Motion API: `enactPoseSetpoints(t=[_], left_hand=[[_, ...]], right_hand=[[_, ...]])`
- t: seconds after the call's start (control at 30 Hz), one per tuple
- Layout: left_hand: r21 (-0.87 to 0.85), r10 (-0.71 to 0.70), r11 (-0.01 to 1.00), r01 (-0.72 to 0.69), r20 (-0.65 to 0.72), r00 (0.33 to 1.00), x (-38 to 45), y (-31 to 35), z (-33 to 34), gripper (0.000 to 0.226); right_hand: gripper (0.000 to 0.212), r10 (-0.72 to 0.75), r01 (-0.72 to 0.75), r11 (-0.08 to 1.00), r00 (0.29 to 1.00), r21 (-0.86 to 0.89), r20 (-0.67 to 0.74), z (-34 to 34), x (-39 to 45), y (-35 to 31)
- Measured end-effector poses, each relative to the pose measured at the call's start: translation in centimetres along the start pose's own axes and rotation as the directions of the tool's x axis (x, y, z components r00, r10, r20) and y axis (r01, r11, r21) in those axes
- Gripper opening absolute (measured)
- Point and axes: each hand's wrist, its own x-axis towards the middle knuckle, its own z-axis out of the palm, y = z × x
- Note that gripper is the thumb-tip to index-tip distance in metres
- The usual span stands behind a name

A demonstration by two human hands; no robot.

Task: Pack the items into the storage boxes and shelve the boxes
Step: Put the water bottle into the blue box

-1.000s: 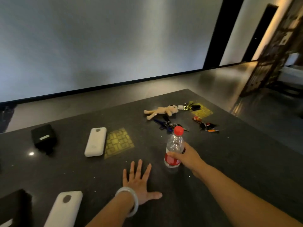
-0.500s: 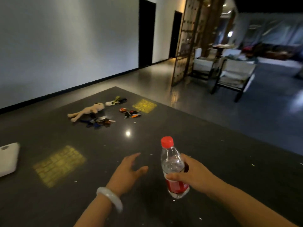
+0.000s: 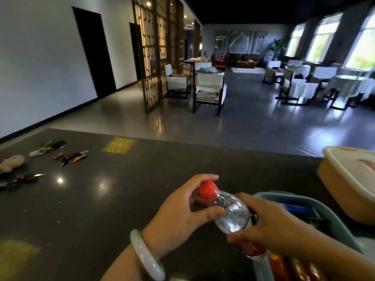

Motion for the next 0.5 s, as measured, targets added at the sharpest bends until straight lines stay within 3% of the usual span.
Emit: enactPoseSetpoints(t=[0.13, 0.3, 0.5], left_hand=[[-0.067, 0.008, 0.998, -0.003, 0.085, 0.996, 0.9, 1.1, 5.1, 0.034], [-0.244, -0.072, 0.964, 0.101, 0.122, 0.99, 0.8, 1.2, 11.1, 0.035], [-0.492, -0.2, 0.82, 0.292, 0.231, 0.952, -0.8, 0.8, 16.3, 0.03]], right_hand=[[0.063, 0.017, -0.019, 1.0, 0.997, -0.017, -0.075, -1.0, -4.7, 4.0], [0.054, 0.091, -0.088, 0.958, 0.996, 0.274, 0.0, -3.0, -10.5, 9.7], [0.044, 0.063, -0.07, 0.976, 0.997, 0.206, 0.039, -3.5, -15.0, 14.9]])
